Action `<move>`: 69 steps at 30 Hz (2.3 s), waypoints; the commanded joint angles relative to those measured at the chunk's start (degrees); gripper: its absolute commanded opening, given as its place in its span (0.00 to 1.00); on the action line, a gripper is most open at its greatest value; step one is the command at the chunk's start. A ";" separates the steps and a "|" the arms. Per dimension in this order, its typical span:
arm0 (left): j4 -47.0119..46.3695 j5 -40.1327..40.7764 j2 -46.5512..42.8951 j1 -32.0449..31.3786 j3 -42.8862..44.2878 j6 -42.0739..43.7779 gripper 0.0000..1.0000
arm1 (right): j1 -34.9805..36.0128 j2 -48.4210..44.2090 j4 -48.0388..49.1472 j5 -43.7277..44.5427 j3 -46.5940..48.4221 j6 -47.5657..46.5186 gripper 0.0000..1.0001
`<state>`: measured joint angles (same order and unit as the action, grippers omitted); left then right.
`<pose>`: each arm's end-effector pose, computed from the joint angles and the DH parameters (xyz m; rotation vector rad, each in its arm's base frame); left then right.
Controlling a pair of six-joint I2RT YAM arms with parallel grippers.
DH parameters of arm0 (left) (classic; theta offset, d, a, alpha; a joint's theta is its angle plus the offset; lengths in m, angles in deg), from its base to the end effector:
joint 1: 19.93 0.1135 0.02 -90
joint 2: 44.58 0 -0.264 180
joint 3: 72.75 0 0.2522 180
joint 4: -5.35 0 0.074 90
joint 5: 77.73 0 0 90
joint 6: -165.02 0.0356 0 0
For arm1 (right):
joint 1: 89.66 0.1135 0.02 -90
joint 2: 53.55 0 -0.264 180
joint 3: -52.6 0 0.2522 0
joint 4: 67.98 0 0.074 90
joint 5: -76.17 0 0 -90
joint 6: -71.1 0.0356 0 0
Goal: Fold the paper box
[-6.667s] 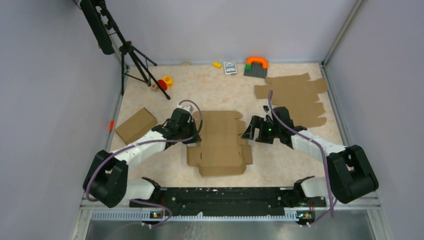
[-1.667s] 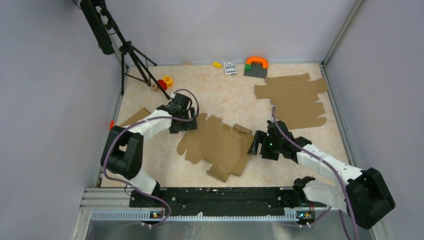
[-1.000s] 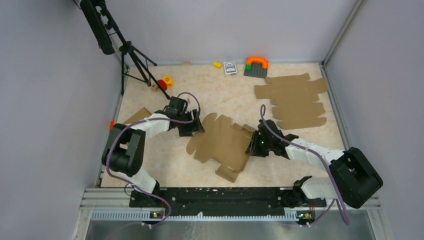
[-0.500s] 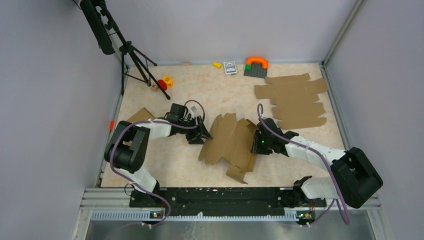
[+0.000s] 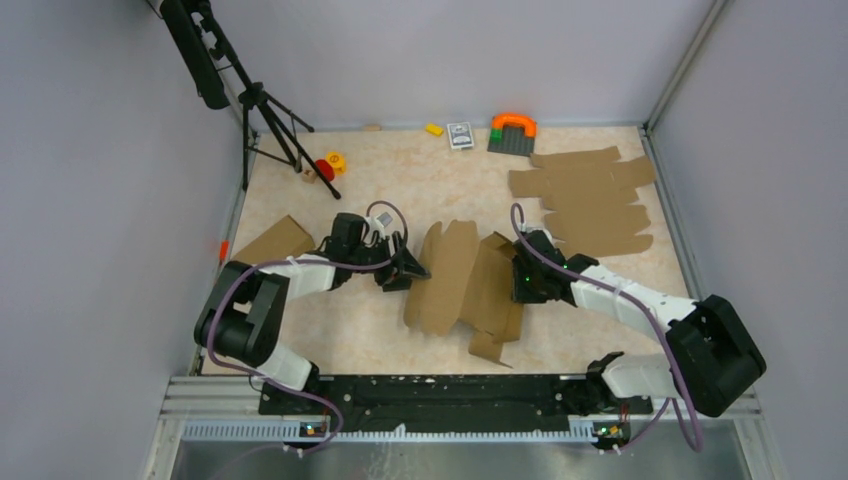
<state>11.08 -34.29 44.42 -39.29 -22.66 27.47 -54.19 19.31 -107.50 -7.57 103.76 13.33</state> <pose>0.2572 -0.1178 0.1499 -0.1738 2.5479 -1.4813 0.1889 0.1298 0.1766 -0.0378 2.6532 0.2587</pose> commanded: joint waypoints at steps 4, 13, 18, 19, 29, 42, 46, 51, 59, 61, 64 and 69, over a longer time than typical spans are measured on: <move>-5.02 -4.32 -5.46 -0.24 -0.51 -2.14 0.58 | 0.40 -0.27 -0.54 1.40 2.67 -1.95 0.25; -6.21 -5.24 -5.95 -0.80 -1.08 -2.30 0.55 | 0.40 1.39 -1.42 2.22 3.35 -3.11 0.24; 0.88 -1.71 -3.01 -2.96 1.25 2.37 0.41 | 0.40 1.27 -0.54 0.57 3.88 -3.09 0.23; -0.14 -1.88 -2.67 -3.45 1.13 1.80 0.37 | 0.40 1.16 -0.26 0.04 3.98 -3.14 0.24; -11.93 -4.93 -4.15 -5.24 0.33 -7.22 0.22 | 0.48 0.32 1.31 -2.98 3.61 -4.52 0.28; -21.06 -3.83 1.42 -9.77 0.66 -12.99 0.21 | 0.92 0.68 6.42 -9.01 1.49 -3.23 0.29; -15.33 -1.22 1.91 -10.06 1.79 -9.12 0.21 | 0.92 0.18 6.00 -8.48 0.70 -2.83 0.37; -13.37 -0.41 1.84 -11.06 2.88 -7.95 0.22 | 0.85 -0.93 9.21 -11.57 -1.90 -0.73 0.38; -1.51 5.22 3.53 -13.72 8.28 -0.69 0.09 | 0.84 -0.09 10.53 -11.57 -1.71 -0.40 0.25; 2.66 7.83 2.51 -13.95 9.92 2.54 0.00 | 0.86 -0.08 10.11 -10.41 -0.78 -1.64 0.22; 8.41 10.97 0.05 -14.26 12.78 8.10 0.00 | 0.87 -0.41 10.61 -8.90 0.97 -3.85 0.20; 16.35 17.38 -5.99 -15.81 17.14 17.80 0.00 | 0.90 -3.03 16.25 -4.18 2.39 -7.09 0.07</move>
<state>22.25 -26.12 44.13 -53.10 -10.13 33.85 -54.19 19.53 -100.57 -12.03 102.12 8.61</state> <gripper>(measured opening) 0.004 0.085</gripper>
